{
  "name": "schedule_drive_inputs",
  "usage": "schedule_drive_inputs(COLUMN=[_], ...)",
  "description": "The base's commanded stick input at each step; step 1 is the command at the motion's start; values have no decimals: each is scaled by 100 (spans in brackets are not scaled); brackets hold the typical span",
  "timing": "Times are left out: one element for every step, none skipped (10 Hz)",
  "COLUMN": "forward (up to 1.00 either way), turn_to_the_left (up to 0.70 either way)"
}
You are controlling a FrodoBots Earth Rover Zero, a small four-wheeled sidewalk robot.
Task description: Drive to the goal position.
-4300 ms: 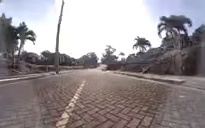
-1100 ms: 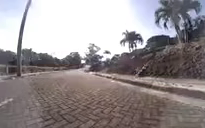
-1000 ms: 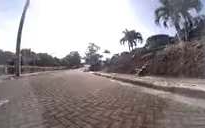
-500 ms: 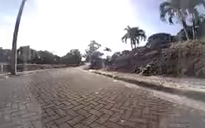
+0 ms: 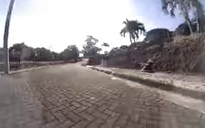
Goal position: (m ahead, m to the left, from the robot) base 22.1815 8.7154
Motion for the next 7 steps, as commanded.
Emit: schedule_drive_inputs(forward=[100, 100, 100, 100, 100, 100, 100], turn_to_the_left=[0, 0, 0, 0, 0, 0, 0])
